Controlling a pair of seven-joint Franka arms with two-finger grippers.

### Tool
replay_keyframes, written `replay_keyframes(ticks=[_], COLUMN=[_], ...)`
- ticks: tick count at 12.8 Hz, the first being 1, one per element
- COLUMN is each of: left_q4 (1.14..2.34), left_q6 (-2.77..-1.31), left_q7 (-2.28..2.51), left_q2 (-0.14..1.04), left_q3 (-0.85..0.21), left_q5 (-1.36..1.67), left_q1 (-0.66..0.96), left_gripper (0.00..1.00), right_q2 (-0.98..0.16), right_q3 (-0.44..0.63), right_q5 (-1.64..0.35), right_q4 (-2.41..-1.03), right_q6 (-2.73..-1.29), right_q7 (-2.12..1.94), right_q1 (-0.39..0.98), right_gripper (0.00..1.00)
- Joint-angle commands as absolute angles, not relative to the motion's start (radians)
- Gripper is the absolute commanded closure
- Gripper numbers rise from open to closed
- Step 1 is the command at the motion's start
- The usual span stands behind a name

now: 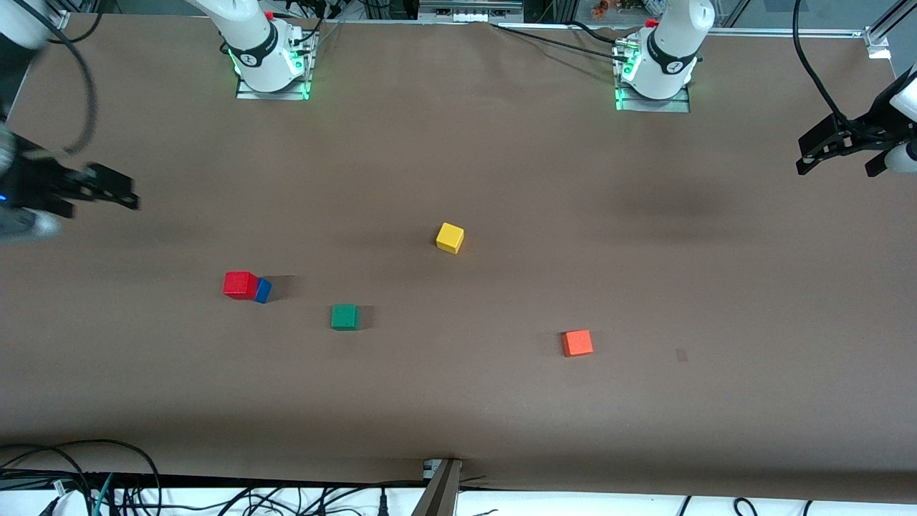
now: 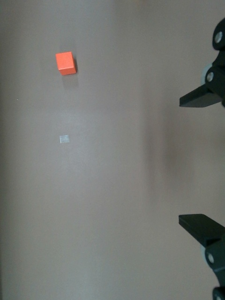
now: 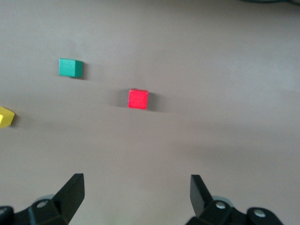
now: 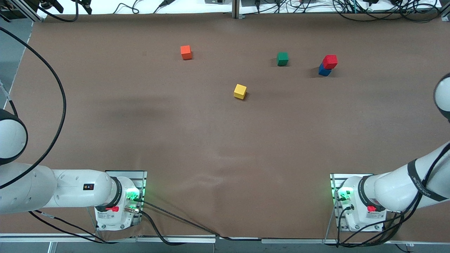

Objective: Pass red block to right arm, stack on blue

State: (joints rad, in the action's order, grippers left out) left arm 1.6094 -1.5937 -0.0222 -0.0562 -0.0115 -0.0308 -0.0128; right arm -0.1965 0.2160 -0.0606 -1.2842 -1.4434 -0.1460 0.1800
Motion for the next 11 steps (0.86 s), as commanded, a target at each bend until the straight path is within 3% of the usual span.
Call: replay_keyframes(ticks=[1,4,11], left_q4=[1.572,1.568,1.565], left_q6=[-1.585,-1.563,-1.562], left_q7=[-0.025,-0.017,-0.017], left_q2=[-0.035,-0.018,-0.018], left_q3=[-0.005,-0.012,-0.054], left_q5=[-0.02,-0.023,-0.023], left_q1=[-0.008,0.003,0.003], left_gripper=[0.0,0.0,0.0], right_q2=[-0.062,0.034,-0.044], right_q3=[0.156,0.051,0.04], right_q5=[-0.046,-0.031,0.021], right_q4=[-1.432,-1.566,-1.493], right_q6=[-1.482,-1.468,-1.417], right_q7=[-0.158,-0.15,-0.155], right_q1=[0.111,0.037,0.037], right_gripper=[0.0,0.0,0.0])
